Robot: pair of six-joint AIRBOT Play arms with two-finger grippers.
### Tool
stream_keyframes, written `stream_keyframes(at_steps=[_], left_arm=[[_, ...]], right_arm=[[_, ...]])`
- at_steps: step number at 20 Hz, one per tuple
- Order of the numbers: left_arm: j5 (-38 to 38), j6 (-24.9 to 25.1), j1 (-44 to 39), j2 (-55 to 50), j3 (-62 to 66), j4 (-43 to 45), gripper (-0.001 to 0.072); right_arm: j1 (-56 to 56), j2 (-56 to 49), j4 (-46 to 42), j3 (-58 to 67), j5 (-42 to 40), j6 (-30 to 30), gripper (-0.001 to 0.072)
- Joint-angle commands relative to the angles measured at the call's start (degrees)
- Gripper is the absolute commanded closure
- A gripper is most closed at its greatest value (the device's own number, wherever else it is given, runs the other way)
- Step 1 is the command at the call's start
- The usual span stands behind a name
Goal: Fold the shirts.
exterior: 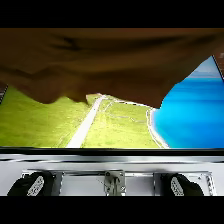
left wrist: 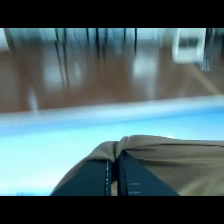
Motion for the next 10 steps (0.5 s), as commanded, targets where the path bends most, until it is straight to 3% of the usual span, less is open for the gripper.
stream_keyframes(at_steps=[1, 7, 10], left_arm=[[1.77, -1.64, 1.44, 4.92, 9.88, 1.62, 0.0667], [-13.29, -1.64, 1.42, 6.82, 9.66, 12.09, 0.0666], [-15.74, -1.66, 1.42, 6.69, 7.76, 14.19, 0.0666]], right_arm=[[0.02, 11.34, -8.63, 2.93, -6.45, 5.57, 0.0638], [0.02, 14.4, -18.84, 2.91, 12.57, 7.76, 0.0637], [0.02, 13.31, -23.28, 2.86, 14.16, 12.44, 0.0637]])
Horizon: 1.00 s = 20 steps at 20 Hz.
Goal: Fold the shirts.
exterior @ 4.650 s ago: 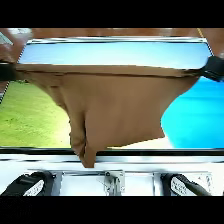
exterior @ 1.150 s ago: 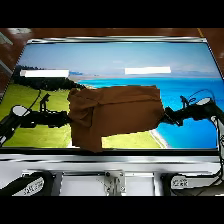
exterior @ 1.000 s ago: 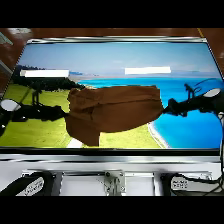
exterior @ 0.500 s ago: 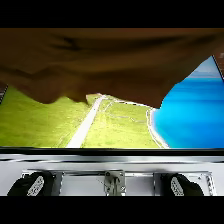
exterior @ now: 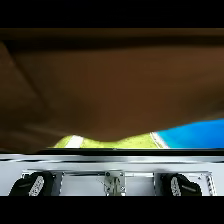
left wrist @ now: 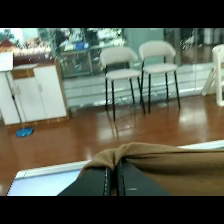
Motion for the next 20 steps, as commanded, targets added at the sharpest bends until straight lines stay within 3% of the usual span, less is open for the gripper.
stream_keyframes(at_steps=[1, 6, 9, 13, 20], left_arm=[[-4.98, -0.09, 0.07, 0.22, -2.29, 3.43, 0.0666], [-13.64, -0.96, 0.07, -1.51, -15.74, 3.41, 0.0666], [-11.61, -0.92, 0.07, -4.87, -28.37, 3.41, 0.0666], [-1.14, -0.87, -1.7, -17.33, -38.69, 2.05, 0.0666], [30.56, -0.48, -8.15, -39.5, -38.34, -1.44, 0.0666]], right_arm=[[0.02, -1.11, -6.51, 0.11, 6.45, 4.2, 0.0638], [0.04, -12.98, -7.15, -1.25, 28.59, 4.5, 0.0638], [0.04, -21.24, -7.08, -8.39, 27.34, 4.9, 0.0638], [2.25, -35.41, -0.83, -14.16, 8.83, 4.79, 0.0638], [16.9, -55.15, -0.31, -14.16, -39.63, 1.46, 0.0637]])
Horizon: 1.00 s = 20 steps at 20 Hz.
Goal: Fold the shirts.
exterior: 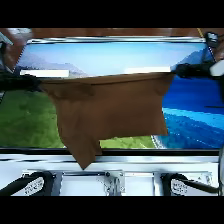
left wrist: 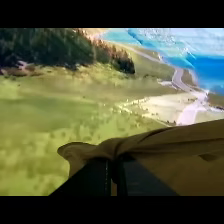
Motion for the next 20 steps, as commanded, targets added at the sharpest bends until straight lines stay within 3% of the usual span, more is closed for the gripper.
stream_keyframes(at_steps=[1, 3, 7, 12, 15, 18, 20], left_arm=[[17.07, 0.22, -2.78, -10.21, -0.66, -4.24, 0.0666], [21.88, 0.2, -3.89, -14.29, -0.66, -5.75, 0.0666], [23.82, -0.26, -5.2, -19.71, -0.7, -6.29, 0.0665], [7.89, -0.2, -5.7, -21.35, -0.66, -3.69, 0.0666], [-5.38, -0.28, -5.75, -21.31, -0.26, -1.46, 0.0666], [-12.35, -4.55, -6.36, -22.75, -0.28, -1.53, 0.0666], [-13.97, -7.54, -7.15, -24.28, -0.28, -1.49, 0.0666]], right_arm=[[5.57, -9.6, 1.27, -0.35, -26.51, -1.44, 0.0637], [5.84, -13.73, 1.36, -0.35, -30.73, -1.22, 0.0637], [4.68, -19.1, 1.49, -0.35, -24.52, 1.42, 0.0637], [2.84, -19.43, 0.83, -0.35, -7.37, 3.61, 0.0637], [1.18, -18.18, 0.85, -0.35, 4.68, 3.61, 0.0637], [0.72, -19.1, 0.79, -0.37, 12.7, 3.61, 0.0637], [0.83, -19.87, 0.87, -0.37, 13.92, 4.11, 0.0637]])
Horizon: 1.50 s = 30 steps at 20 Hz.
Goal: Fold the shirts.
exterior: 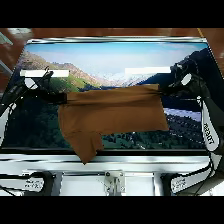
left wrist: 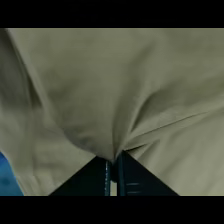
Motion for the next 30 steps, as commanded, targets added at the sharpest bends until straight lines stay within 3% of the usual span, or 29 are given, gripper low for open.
stream_keyframes(at_steps=[1, 2, 3, 4, 5, 9, 10, 13, 15, 18, 23, 27, 28, 29, 30], left_arm=[[-6.93, -5.33, -0.94, -2.03, 0.02, 0.46, 0.0665], [-6.88, -5.97, -1.11, -2.14, 0.04, 0.48, 0.0595], [-6.97, -6.21, -1.05, -1.99, 0.17, 0.48, 0.0406], [-8.48, -6.16, -0.7, -1.77, 0.7, 0.7, 0.0197], [-10.93, -6.16, -0.09, -1.44, 1.57, 1.25, 0.0156], [-21.99, -4.26, 5.55, 5.14, 2.73, 4.72, 0.0156], [-23.26, -3.91, 7.45, 7.89, 1.25, 4.72, 0.0156], [-24.65, -0.63, 13.75, 17.27, -12.52, 0.28, 0.0093], [-21.97, 2.34, 17.09, 21.97, -25.27, -5.75, 0.0046], [-15.3, 4.48, 17.33, 24.24, -37.86, -11.61, 0.0048], [-4.5, 4.39, 11.89, 23.8, -44.28, -14.47, 0.0052], [3.98, 0.87, 7.87, 23.76, -44.26, -15.56, 0.0054], [5.73, 0.79, 7.1, 23.54, -44.26, -17.51, 0.0064], [6.78, 0.85, 6.14, 22.97, -44.26, -19.76, 0.0143], [7.39, 1.01, 4.98, 22.05, -44.26, -20.85, 0.0156]], right_arm=[[-0.22, -0.85, 0.15, -0.02, 6.73, 1.77, 0.0636], [-0.24, -0.83, 0.63, 0.0, 6.64, 2.14, 0.0607], [-0.24, -0.7, 0.87, 0.0, 6.54, 2.12, 0.0456], [-0.26, -0.24, 0.59, 0.07, 6.71, 2.03, 0.0185], [-0.5, 0.83, -0.24, 0.17, 8.04, 1.51, 0.0086], [-3.93, 8.0, -16.52, 1.6, 20.57, -0.04, 0.0096], [-5.99, 9.49, -18.62, 1.51, 23.89, -0.28, 0.0164], [-15.82, 12.57, -8.48, -2.32, 29.64, -2.82, 0.0154], [-21.75, 13.31, 2.4, -7.08, 29.81, -4.44, 0.0076], [-25.31, 13.27, 12.59, -11.93, 29.49, -6.69, 0.0076], [-25.2, 13.27, 13.05, -12.52, 27.34, -6.64, 0.0076], [-25.2, 13.27, 13.03, -12.52, 26.21, -6.58, 0.0077], [-25.2, 13.27, 12.85, -12.52, 26.05, -6.6, 0.0077], [-25.2, 13.27, 12.72, -12.52, 25.83, -6.6, 0.0077], [-25.2, 13.27, 12.59, -12.52, 25.57, -6.6, 0.0077]])
